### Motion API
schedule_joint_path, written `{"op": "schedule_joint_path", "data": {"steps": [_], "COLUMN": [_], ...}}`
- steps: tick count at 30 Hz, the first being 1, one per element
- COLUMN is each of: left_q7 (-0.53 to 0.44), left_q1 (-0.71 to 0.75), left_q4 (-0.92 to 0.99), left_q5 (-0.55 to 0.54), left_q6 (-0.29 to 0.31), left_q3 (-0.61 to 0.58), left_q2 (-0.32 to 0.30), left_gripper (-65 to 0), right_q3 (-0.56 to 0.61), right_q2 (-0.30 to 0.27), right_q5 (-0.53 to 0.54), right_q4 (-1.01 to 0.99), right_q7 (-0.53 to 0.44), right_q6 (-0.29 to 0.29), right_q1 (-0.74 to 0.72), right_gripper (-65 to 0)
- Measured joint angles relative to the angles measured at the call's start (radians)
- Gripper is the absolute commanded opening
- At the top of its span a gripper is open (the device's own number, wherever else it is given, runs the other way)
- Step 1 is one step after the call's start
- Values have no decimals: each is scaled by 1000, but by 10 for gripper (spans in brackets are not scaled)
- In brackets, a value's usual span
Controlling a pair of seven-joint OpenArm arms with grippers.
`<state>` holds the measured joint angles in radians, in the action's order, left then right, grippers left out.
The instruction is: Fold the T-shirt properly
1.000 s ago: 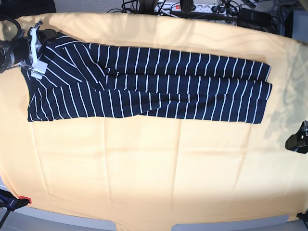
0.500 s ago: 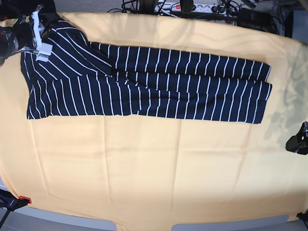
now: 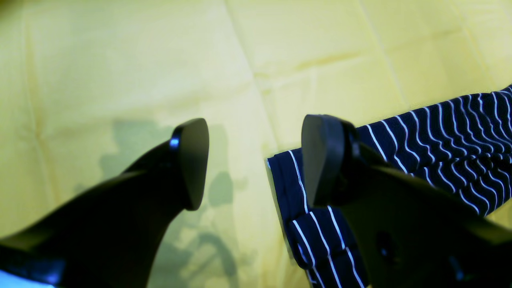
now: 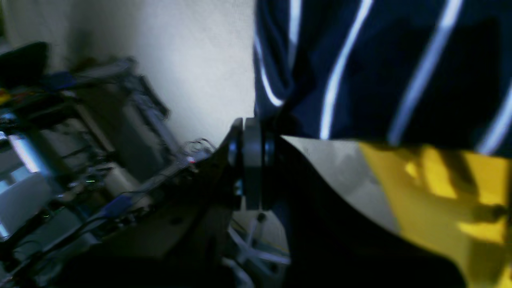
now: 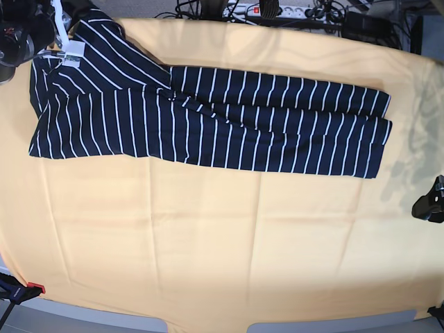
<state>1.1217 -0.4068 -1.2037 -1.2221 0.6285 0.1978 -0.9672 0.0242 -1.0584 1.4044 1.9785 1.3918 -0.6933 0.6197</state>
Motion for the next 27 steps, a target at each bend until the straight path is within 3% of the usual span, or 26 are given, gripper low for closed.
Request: {"op": "schedule_joint_path", "data": {"steps": [5,8,21,27], "left_q7": [0,0,0,0], "left_q1": [0,0,0,3], "left_q4": [0,0,0,0], "left_q5": [0,0,0,0], "left_q6": [0,0,0,0], "left_q3": [0,0,0,1], "left_q2": [0,0,2,26], "left_gripper": [-266,-266,-266,-266], "right_q3": [-89,-137,-145,-146], "right_q2": [0,-3,-1,6], "right_q5": [-24,29,60,-67], "right_q4": [0,0,44,54], "right_q7": [1,4,8,8], "right_q6": [6,13,0,-3], "right_q1": [1,2,33,-103], "right_gripper": [-650,-650,-650,-650]}}
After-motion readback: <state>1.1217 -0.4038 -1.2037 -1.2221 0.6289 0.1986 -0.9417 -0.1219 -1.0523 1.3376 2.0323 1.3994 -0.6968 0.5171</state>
